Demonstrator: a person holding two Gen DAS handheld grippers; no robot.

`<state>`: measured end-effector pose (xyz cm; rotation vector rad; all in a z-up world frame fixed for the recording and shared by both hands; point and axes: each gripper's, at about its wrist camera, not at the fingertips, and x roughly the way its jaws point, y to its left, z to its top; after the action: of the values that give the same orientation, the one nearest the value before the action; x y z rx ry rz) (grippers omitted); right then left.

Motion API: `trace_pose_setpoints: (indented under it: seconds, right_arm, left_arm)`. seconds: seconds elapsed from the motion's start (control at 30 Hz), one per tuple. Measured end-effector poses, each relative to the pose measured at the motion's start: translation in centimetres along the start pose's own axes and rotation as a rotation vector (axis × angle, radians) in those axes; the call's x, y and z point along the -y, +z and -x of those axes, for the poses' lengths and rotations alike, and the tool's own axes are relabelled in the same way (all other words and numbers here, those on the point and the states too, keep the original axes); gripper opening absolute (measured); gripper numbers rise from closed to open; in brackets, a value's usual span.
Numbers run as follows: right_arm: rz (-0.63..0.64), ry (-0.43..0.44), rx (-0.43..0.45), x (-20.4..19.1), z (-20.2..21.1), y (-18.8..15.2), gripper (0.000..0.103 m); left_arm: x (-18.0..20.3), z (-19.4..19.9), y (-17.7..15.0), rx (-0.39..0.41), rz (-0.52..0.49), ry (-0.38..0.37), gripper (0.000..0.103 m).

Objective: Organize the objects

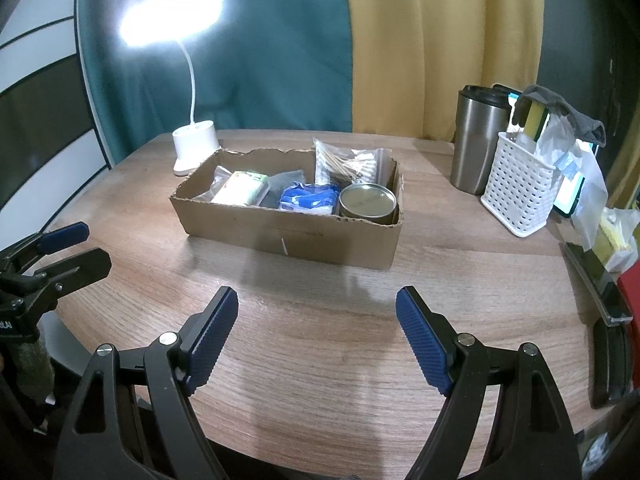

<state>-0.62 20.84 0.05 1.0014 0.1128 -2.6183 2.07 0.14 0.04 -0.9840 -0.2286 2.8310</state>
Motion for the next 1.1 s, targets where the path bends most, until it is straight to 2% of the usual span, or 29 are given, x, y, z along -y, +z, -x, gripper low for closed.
trace_pose_setpoints:
  seconds: [1.1]
  right_arm:
    - [0.003, 0.004, -0.007, -0.18, -0.24, 0.23, 0.084]
  left_arm:
    - [-0.08, -0.51, 0.1, -0.018, 0.003, 0.022, 0.102]
